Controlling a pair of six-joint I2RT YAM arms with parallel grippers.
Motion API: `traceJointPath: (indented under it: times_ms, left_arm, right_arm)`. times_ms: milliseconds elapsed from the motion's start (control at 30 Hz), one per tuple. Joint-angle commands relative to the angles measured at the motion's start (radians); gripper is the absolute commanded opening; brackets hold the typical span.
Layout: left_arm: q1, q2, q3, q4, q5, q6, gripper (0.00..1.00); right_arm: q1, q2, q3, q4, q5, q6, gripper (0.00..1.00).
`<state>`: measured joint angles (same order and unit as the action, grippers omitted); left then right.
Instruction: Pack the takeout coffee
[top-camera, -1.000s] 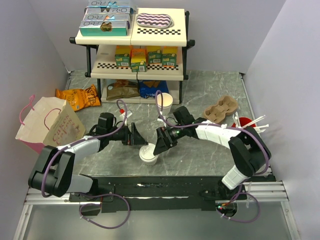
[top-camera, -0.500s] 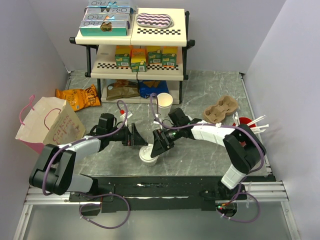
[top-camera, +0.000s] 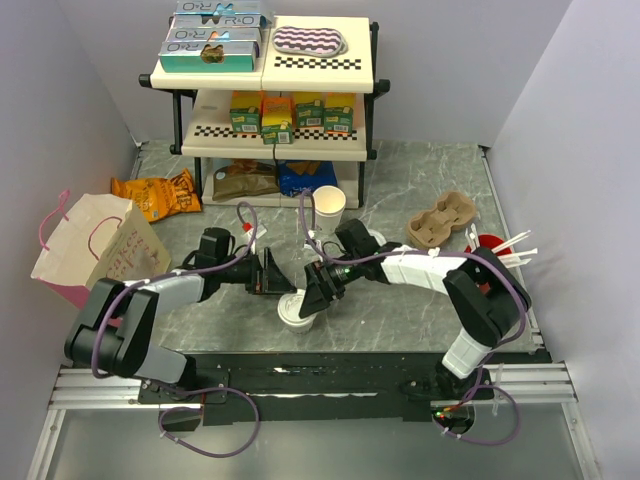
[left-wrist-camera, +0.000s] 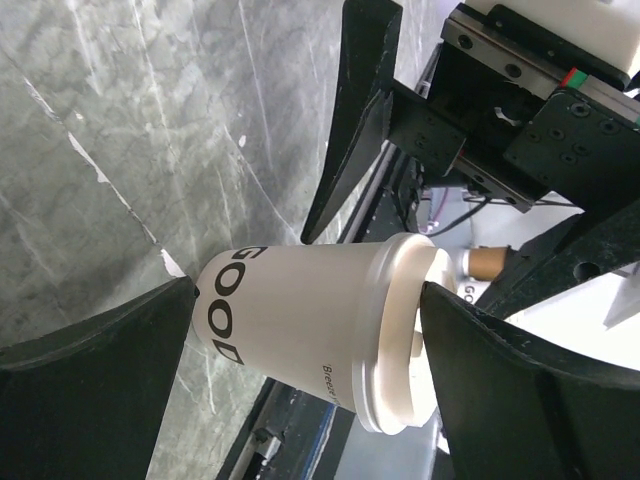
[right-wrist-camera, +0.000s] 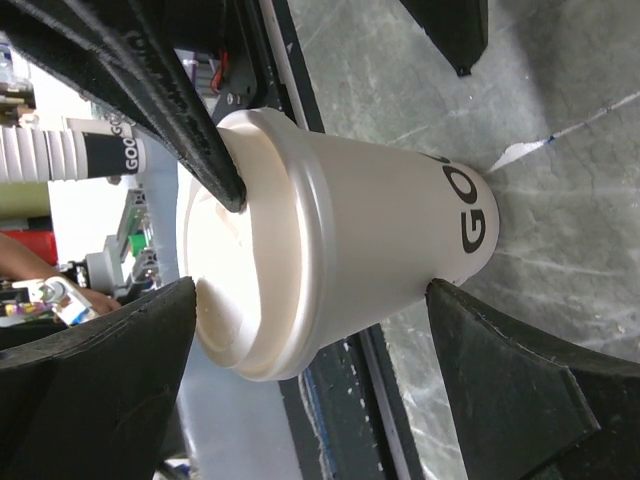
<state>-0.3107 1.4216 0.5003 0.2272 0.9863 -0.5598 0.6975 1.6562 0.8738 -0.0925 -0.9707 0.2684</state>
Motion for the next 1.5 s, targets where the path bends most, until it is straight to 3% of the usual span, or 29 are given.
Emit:
traceJointPath:
  times_ms: [0,300,733,967,1267,1433,1467]
  left_arm:
    - [0.002,0.068,-0.040,-0.059,-0.118,0.052,0.99]
    - [0.005,0.184,-0.013,-0.043,-0.132,0.066,0.99]
    - [0.074,0.344,0.017,-0.022,-0.100,0.012,0.96]
    - [0.084,0.209,0.049,-0.014,-0.003,0.078,0.99]
    - [0.085,0.027,0.181,-0.189,-0.014,0.178,0.99]
    - [0.085,-0.053,0.266,-0.313,-0.066,0.267,0.99]
    - [0.085,-0.070,0.285,-0.366,-0.084,0.288,0.99]
  right_arm:
    - [0.031,-0.006,-0.091,0.085,0.115,-0.064,1.00]
    - [0.037,-0.007,-0.205,0.253,0.121,-0.071,1.00]
    - [-0.023,0.056,-0.254,0.430,-0.023,0.052,1.00]
    - [-0.032,-0.027,-0.174,0.300,-0.020,-0.004,1.00]
    - [-0.043,-0.111,-0.020,0.097,0.003,-0.109,1.00]
    - [-0.076,-0.134,0.106,-0.117,0.035,-0.259,1.00]
    - [-0.084,-0.147,0.122,-0.198,0.064,-0.353,1.00]
